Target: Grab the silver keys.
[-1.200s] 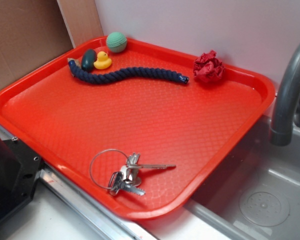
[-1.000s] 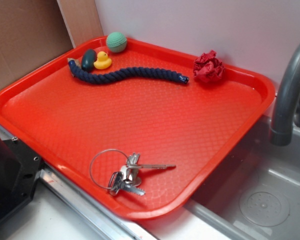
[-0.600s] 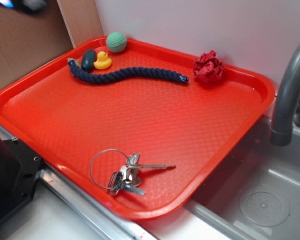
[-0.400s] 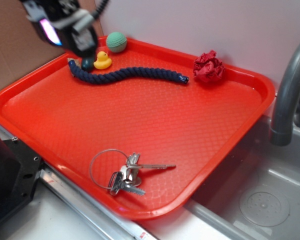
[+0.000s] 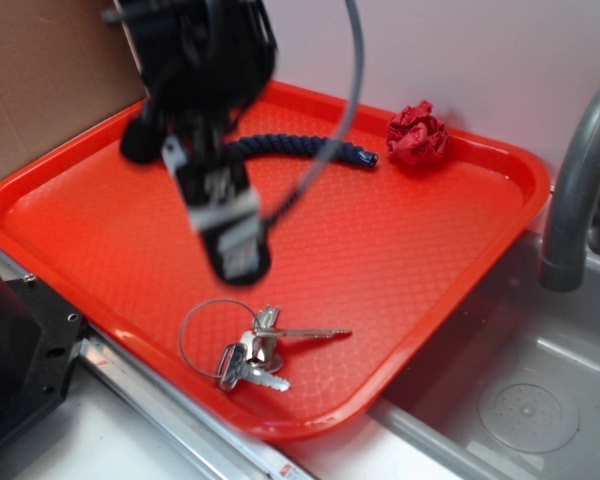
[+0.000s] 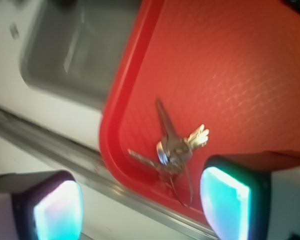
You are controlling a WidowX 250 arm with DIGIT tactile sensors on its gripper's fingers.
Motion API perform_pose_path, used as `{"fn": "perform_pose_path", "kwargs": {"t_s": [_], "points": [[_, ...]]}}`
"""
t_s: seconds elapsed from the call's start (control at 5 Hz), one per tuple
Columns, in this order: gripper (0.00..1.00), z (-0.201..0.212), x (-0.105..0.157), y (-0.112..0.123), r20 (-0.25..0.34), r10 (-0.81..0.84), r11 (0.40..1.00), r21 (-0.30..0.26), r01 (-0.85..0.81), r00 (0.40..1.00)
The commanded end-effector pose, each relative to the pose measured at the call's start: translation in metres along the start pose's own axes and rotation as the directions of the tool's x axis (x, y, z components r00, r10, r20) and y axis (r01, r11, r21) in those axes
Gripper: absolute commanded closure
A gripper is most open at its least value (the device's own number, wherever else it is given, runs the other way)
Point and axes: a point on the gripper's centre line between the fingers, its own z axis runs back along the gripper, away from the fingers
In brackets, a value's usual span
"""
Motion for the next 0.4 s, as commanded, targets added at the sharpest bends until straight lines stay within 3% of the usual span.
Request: {"fn": "perform_pose_path", "kwargs": {"t_s": [0.0, 0.2], "points": [[0.00, 0.006, -0.022, 0.014, 0.043, -0.124, 0.986, 0.121, 0.118, 0.991], [0.00, 0.008, -0.038, 0.030, 0.084, -0.123, 0.981, 0.160, 0.108, 0.989]]}}
